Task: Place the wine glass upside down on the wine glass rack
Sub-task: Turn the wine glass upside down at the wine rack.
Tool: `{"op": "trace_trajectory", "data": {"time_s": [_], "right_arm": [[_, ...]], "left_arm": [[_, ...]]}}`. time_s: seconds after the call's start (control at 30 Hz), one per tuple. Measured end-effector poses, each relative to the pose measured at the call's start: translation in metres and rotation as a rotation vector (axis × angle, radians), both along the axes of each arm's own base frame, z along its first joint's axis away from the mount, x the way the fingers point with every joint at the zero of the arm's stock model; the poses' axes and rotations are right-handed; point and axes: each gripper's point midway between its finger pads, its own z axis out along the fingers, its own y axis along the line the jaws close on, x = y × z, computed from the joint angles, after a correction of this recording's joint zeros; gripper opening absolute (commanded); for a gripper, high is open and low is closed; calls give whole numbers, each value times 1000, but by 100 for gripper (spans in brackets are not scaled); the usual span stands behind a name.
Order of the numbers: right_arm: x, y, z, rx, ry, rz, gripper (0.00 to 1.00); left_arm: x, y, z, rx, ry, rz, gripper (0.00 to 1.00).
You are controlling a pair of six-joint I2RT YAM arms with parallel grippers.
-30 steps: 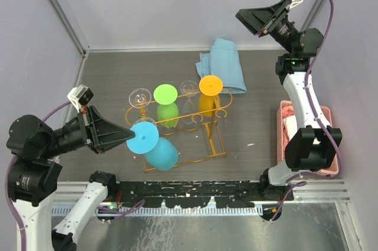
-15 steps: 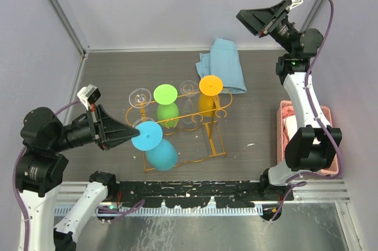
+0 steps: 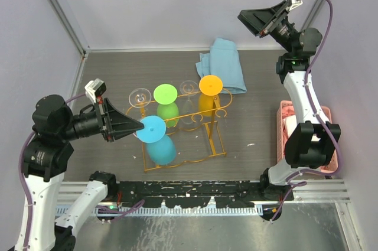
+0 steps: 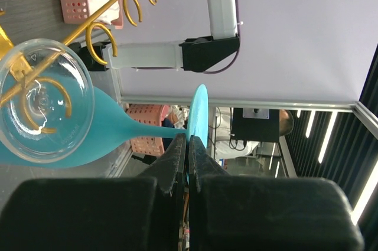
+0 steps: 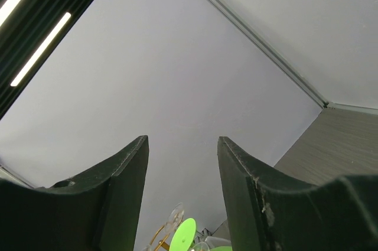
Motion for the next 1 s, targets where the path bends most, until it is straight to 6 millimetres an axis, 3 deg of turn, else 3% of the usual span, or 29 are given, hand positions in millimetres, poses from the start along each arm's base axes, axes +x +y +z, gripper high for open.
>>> {"op": "trace_trajectory", "data": {"time_s": [0.43, 0.77, 1.0], "right_arm": [[13, -5, -10, 4, 27, -9, 56], [18, -6, -15, 7, 36, -9, 56], [18, -8, -15, 11, 37, -11, 56]], "left_arm": [[13, -3, -9, 20, 30, -12, 0], [14, -3, -10, 29, 14, -15, 0], [26, -5, -7, 54, 9, -19, 0]]}}
